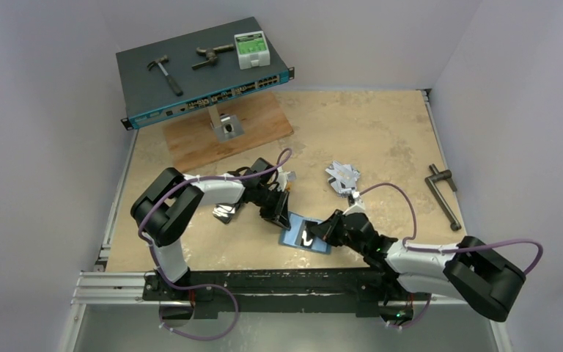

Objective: Put the credit cards into the card holder
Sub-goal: Insert the credit card into the card holder.

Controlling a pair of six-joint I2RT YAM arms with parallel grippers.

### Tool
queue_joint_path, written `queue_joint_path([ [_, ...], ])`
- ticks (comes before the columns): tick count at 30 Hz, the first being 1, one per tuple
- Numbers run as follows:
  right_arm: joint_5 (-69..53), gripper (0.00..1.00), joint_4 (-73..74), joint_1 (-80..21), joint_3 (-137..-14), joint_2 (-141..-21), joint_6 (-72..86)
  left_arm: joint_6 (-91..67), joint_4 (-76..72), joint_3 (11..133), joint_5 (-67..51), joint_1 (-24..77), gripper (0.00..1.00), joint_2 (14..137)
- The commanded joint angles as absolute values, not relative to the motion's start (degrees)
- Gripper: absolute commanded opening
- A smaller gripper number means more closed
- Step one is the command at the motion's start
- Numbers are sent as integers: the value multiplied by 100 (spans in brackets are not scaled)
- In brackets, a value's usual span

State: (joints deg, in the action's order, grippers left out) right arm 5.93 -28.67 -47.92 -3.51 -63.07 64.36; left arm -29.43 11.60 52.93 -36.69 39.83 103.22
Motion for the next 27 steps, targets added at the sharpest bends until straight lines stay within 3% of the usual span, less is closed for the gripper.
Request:
queue_joint_path([
  [1,546,0,-1918,-4986,-439,-6740,6270,-2979,1011,5361,-3713,3986,14,10089],
  [9,424,0,-2461,-5008,-569,-7445,6121,-2975,1049,5377,-3699,3990,23,10116],
  [13,452,20,-2192,-5009,-735,-7426,6057,-2978,1061,5370,-3698,3992,24,10107],
  [20,554,41,-1358,-5107,-1106,-7141,5920,-3003,1040,5373,-3747,3989,23,10083],
  [27,637,50,-647,-5362,-1516,-7271,5914,-3014,1017,5345,-3767,3986,18,10025],
])
